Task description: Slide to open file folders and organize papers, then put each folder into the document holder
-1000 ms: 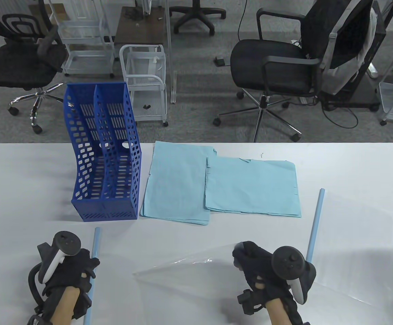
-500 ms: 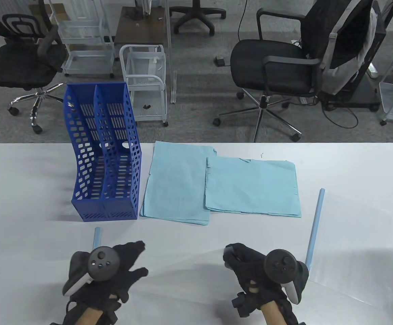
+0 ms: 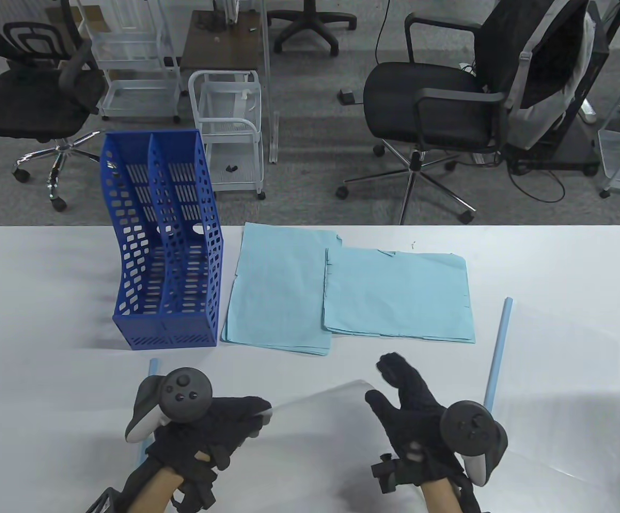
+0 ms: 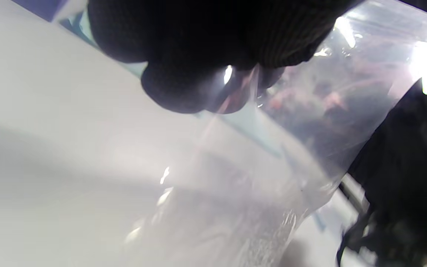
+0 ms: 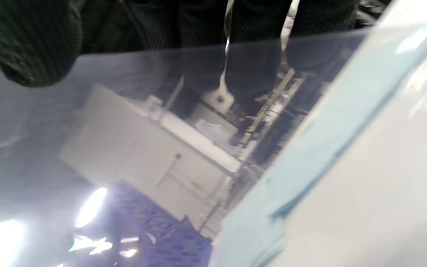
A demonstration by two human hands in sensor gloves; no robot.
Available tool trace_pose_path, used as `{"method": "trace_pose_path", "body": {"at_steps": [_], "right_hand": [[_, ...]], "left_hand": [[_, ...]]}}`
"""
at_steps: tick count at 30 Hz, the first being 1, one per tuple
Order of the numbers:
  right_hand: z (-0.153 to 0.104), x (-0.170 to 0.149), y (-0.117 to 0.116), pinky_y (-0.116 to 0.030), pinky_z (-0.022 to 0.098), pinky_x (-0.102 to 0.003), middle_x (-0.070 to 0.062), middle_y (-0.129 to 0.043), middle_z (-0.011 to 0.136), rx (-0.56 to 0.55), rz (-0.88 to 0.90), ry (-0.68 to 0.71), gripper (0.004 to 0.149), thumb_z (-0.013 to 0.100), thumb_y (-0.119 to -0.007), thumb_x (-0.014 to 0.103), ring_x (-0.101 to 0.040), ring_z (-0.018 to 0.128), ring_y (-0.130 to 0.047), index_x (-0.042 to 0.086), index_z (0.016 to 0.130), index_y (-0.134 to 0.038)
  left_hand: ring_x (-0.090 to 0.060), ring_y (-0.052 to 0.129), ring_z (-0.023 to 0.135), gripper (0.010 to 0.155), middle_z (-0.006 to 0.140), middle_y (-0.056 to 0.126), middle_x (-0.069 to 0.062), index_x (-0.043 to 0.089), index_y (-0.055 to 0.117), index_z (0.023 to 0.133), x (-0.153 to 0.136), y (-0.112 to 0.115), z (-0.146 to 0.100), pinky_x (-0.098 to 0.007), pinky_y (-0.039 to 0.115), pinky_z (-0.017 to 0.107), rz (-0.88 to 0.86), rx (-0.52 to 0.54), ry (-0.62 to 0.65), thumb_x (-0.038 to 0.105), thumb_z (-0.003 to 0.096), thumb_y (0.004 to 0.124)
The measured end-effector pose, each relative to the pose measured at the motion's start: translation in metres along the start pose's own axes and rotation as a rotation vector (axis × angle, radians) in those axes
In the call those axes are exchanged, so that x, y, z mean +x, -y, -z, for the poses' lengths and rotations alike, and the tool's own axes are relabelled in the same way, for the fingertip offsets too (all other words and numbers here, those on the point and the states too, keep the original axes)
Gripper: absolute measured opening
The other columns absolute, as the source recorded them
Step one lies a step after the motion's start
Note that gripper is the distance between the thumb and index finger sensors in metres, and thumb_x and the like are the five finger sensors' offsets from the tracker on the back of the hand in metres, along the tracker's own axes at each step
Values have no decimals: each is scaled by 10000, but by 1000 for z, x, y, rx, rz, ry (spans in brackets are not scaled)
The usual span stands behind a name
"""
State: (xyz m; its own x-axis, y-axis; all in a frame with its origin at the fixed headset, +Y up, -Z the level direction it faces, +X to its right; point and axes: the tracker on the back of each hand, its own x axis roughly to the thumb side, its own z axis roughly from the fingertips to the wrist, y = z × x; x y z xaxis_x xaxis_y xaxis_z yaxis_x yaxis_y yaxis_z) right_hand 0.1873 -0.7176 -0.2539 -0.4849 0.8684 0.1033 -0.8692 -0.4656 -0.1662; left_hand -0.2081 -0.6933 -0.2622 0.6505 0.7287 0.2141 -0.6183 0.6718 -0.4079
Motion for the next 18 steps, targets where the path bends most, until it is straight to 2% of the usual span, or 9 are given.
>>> {"method": "trace_pose_path", "body": {"at_steps": [1, 3, 5, 6, 8, 11, 13, 15, 18], "right_hand": [[1, -6, 3, -611, 682, -632, -52, -587, 1098, 14, 23, -46, 901, 330, -782, 676, -406, 936, -712, 236, 1037, -438], [4, -20, 8, -610, 677, -637, -79, -582, 1099, 20, 133, -129, 930, 330, -791, 680, -430, 933, -712, 210, 1041, -420], [7, -32, 3, -638, 669, -623, -97, -633, 1079, 124, 268, -214, 931, 338, -814, 661, -432, 896, -771, 181, 1042, -438], [8, -39, -5, -650, 668, -612, -105, -642, 1075, 225, 348, -263, 924, 344, -819, 656, -427, 888, -785, 176, 1042, -450], [9, -45, -19, -681, 664, -587, -102, -700, 1050, 371, 469, -300, 874, 368, -832, 622, -402, 861, -832, 166, 1037, -501], [10, -41, -36, -744, 635, -543, -64, -860, 946, 486, 549, -289, 693, 406, -849, 528, -331, 782, -923, 181, 979, -670], [9, -36, -40, -802, 597, -493, -18, -951, 849, 490, 507, -266, 566, 420, -844, 470, -262, 698, -991, 205, 913, -763], [7, -30, -41, -864, 525, -439, 28, -1045, 672, 410, 417, -263, 432, 413, -851, 416, -189, 539, -1059, 220, 798, -870], [6, -26, -34, -906, 452, -407, 34, -1090, 552, 292, 317, -272, 415, 357, -892, 424, -158, 422, -1089, 215, 714, -929]], "left_hand": [[-208, 1080, 469, 424, 700, 1048, -29, 289, 939, 871, -4, -1, -2, -426, 881, 456, -55, 37, -2, 373, 463, 858], [-208, 1080, 453, 425, 693, 1048, -34, 283, 941, 870, -16, -1, -7, -427, 883, 445, -191, 114, -10, 370, 462, 859], [-216, 1078, 449, 425, 688, 1048, -46, 273, 942, 870, -28, 2, -8, -432, 881, 441, -336, 154, -21, 364, 463, 859], [-220, 1076, 450, 426, 689, 1045, -49, 267, 941, 871, -34, 4, -8, -435, 879, 441, -410, 158, -19, 361, 463, 859], [-219, 1076, 449, 425, 692, 1042, -48, 268, 937, 874, -41, 6, -9, -434, 878, 441, -490, 153, -35, 361, 467, 856], [-221, 1075, 456, 427, 697, 1040, -48, 265, 930, 880, -43, 8, -10, -436, 876, 446, -532, 143, -51, 362, 471, 853], [-221, 1075, 464, 429, 701, 1040, -46, 263, 924, 883, -43, 11, -9, -436, 876, 451, -517, 134, -74, 364, 472, 852], [-232, 1076, 482, 433, 712, 1037, -49, 251, 917, 886, -42, 15, -8, -446, 870, 466, -478, 130, -114, 368, 474, 851], [-285, 1043, 614, 517, 825, 982, -77, 221, 835, 960, -38, 18, -9, -488, 823, 551, -389, 140, -175, 407, 478, 850]]}}
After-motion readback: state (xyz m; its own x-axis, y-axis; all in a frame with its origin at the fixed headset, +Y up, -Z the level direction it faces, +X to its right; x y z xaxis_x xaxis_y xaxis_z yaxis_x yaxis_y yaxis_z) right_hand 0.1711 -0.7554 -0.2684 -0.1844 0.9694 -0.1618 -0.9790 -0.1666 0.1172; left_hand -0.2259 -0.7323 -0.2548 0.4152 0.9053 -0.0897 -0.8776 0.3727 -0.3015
